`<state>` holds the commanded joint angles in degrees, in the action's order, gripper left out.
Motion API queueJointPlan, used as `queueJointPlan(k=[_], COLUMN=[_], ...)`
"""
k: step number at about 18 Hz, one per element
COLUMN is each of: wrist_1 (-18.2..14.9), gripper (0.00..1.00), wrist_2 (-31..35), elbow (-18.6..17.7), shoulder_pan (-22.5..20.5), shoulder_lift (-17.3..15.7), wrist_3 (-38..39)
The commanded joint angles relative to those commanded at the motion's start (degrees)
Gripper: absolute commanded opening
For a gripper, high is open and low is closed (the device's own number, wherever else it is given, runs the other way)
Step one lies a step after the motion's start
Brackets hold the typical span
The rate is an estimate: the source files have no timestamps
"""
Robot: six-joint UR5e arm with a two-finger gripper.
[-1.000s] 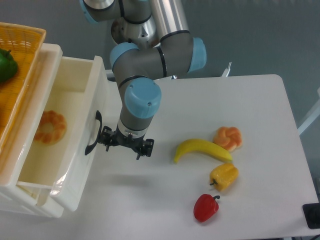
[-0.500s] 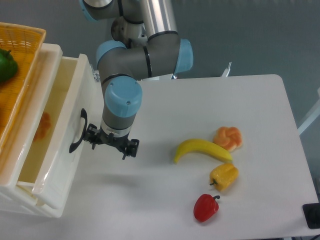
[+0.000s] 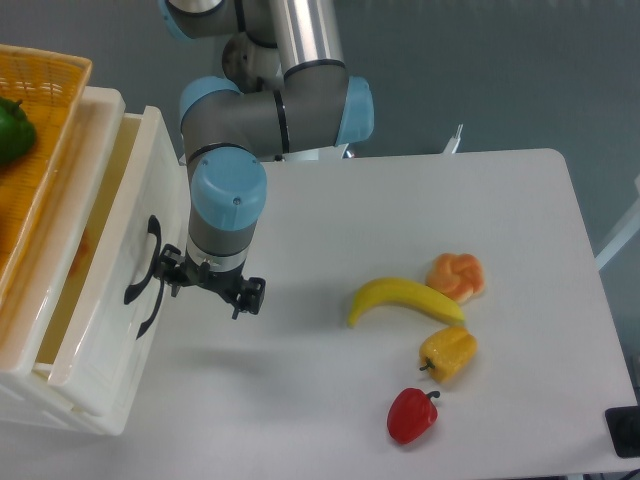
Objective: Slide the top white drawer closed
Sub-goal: 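Push the drawer front with the gripper into the white cabinet, then hold the gripper against the closed drawer front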
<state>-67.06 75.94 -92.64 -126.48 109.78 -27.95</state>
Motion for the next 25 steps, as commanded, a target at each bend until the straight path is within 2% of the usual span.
queueJointPlan(k=[25], wrist_1=[0.17], gripper=[1.0], wrist_2=[0.09], elbow=[0.44], shoulder_pan=[2.02], shoulder_lift=[0.0], wrist_3=[0.09])
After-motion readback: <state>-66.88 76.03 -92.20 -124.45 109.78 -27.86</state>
